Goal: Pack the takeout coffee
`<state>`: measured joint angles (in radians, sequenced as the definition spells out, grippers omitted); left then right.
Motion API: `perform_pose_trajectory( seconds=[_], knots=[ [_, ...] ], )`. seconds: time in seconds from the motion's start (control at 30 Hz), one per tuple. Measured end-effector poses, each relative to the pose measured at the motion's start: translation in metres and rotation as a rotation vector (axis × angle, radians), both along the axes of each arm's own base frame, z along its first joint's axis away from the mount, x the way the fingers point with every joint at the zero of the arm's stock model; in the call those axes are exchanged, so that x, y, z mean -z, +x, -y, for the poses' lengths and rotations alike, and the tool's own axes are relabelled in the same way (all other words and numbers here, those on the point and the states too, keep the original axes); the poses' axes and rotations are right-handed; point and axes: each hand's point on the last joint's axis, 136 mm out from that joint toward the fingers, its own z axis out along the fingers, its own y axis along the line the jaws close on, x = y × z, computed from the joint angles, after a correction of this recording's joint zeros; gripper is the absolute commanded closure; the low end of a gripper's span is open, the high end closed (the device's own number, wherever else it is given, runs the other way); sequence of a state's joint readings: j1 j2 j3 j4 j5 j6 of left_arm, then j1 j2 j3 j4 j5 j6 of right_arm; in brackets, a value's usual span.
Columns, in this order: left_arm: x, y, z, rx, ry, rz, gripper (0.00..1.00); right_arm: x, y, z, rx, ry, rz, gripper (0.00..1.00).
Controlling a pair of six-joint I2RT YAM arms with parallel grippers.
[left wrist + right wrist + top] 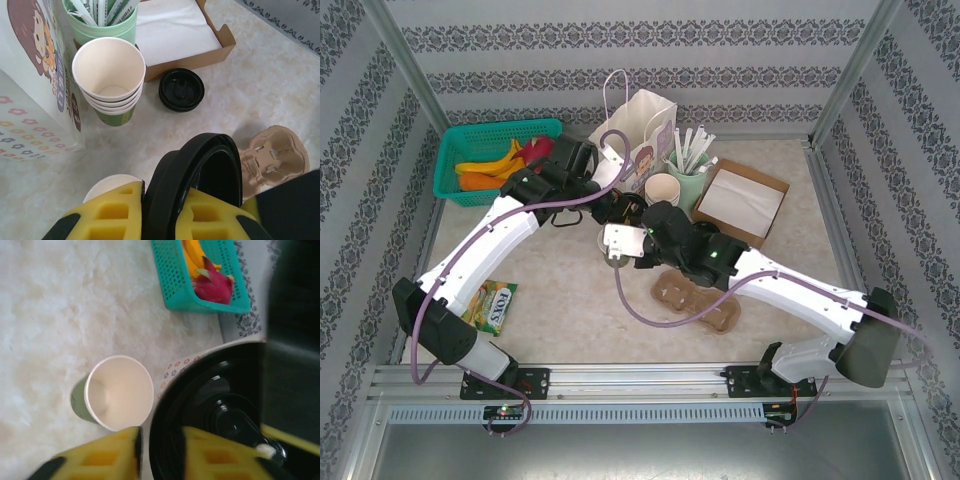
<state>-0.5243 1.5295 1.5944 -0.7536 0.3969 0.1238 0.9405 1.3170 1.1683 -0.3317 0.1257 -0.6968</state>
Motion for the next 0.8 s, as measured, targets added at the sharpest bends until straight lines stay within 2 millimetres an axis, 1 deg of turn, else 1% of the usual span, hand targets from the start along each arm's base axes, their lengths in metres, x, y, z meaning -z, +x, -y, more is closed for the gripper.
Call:
perform_pose_trajectory(
  seconds=[0.03, 0.07, 0.1, 0.17, 0.27, 0.37, 0.47, 0.6, 0.7, 0.8],
  knots=[
    [-0.001, 0.002, 0.0, -0.004, -0.004, 0.012, 1.0, -0.007, -0.001, 0.003, 0.012, 0.042, -0.016, 0.49],
    [-0.003, 0.003, 0.0, -0.007, -0.008, 0.027, 1.0, -0.019, -0.002, 0.008, 0.037, 0.112, -0.041, 0.41],
    [-0.003, 0.004, 0.0, -0.009, -0.013, 0.041, 1.0, -0.029, -0.002, 0.015, 0.066, 0.173, -0.059, 0.33],
    [-0.006, 0.004, -0.001, -0.013, -0.027, 0.072, 1.0, -0.054, 0.001, 0.033, 0.148, 0.318, -0.09, 0.18],
    [-0.012, 0.006, -0.002, -0.019, -0.054, 0.137, 1.0, -0.088, 0.01, 0.063, 0.312, 0.571, -0.154, 0.18],
    [-0.017, 0.009, -0.001, -0.012, -0.079, 0.219, 1.0, -0.107, 0.021, 0.091, 0.476, 0.817, -0.264, 0.18],
    [-0.021, 0.015, -0.001, -0.002, -0.089, 0.313, 1.0, -0.113, 0.033, 0.111, 0.625, 1.036, -0.4, 0.19],
    [-0.031, 0.03, 0.0, -0.011, -0.086, 0.454, 1.0, -0.109, 0.045, 0.13, 0.801, 1.298, -0.612, 0.19],
    [-0.048, 0.04, -0.002, -0.072, -0.131, 0.505, 1.0, -0.104, 0.049, 0.13, 0.833, 1.431, -0.736, 0.16],
    [-0.075, 0.047, -0.005, -0.185, -0.258, 0.472, 1.0, -0.089, 0.052, 0.123, 0.817, 1.486, -0.82, 0.14]
  ],
)
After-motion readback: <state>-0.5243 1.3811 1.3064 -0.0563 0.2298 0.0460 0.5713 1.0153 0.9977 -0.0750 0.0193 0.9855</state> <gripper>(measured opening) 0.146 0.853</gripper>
